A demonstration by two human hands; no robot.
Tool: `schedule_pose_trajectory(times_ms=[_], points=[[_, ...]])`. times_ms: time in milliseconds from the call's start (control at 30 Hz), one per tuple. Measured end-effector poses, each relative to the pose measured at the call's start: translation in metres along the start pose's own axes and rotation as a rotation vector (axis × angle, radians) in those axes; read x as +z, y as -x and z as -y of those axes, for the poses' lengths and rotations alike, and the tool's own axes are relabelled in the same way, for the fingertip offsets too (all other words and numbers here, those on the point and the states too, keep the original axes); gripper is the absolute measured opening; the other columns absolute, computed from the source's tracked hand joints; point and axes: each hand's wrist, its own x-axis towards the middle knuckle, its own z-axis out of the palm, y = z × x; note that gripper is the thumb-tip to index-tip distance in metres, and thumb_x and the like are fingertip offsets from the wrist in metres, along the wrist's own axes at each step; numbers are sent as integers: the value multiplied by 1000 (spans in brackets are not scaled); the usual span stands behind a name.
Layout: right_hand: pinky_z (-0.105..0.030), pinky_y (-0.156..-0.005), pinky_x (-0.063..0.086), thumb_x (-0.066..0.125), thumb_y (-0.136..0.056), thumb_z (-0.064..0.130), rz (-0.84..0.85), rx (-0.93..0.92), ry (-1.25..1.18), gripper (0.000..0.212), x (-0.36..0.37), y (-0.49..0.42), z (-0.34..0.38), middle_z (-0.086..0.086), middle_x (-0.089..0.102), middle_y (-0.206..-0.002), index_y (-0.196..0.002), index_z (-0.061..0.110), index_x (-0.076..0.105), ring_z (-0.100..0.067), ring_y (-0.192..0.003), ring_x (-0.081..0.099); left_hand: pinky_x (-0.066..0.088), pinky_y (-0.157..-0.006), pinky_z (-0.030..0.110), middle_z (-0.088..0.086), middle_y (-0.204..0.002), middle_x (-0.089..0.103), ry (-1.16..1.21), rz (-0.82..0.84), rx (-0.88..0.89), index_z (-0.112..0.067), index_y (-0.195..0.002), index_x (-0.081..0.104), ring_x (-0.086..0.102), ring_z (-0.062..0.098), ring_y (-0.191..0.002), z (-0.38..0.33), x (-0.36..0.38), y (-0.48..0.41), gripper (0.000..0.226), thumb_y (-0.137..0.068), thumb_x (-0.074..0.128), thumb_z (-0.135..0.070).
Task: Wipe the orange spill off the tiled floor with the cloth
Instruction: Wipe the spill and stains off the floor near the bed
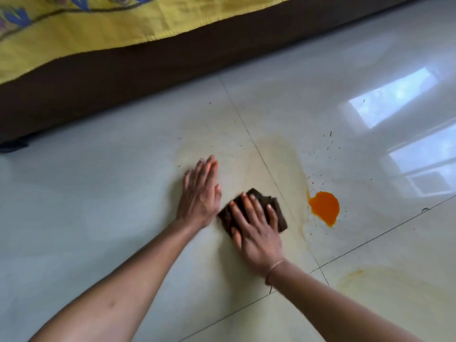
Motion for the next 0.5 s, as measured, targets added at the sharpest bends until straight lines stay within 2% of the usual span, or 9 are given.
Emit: schedule_pose_trajectory(times_ms=[67,167,233,300,433,500], points=[[-48,-114,13,35,-91,46,49,11,-31,58,3,-6,18,-5,30,-157,-146,30,39,-23,-146,22,24,-111,50,11,-152,36,-66,-20,-55,-5,-143,40,32,30,-140,26,-12,-16,57,-93,32,-32],[-48,-115,5,27,-89,48,17,53,-53,62,-3,-87,26,-6,25,-159,-147,29,36,-24,-147,17,24,-110,49,11,-151,38,-154,-15,-108,-5,-141,42,33,31,-139,65,-22,-46,58,-91,33,-34],[-48,-116,1,29,-93,46,-6,146,-53,59,-8,-144,25,-5,17,-161,-150,30,29,-22,-148,10,25,-109,48,10,-150,39,-166,-13,-135,-6,-141,42,34,30,-138,83,-21,-54,59,-91,32,-36],[-48,-117,-2,33,-95,43,-17,195,-46,58,-6,-162,24,-5,11,-162,-151,30,24,-21,-148,3,26,-109,47,9,-149,40,-148,-48,-141,-8,-141,43,35,29,-138,89,-17,-55,58,-91,33,-36],[-45,-116,-1,27,-92,47,-10,78,-36,61,-6,-111,24,-3,15,-161,-151,30,28,-19,-148,6,26,-111,44,7,-149,41,-136,-83,-137,-10,-140,44,35,26,-138,91,-17,-54,57,-89,39,-34],[-46,-116,4,27,-89,48,19,27,-35,63,-8,-139,19,-4,20,-160,-149,29,33,-21,-148,12,26,-111,44,7,-149,41,-129,-87,-139,-10,-140,44,34,26,-138,94,-17,-60,58,-87,41,-33]])
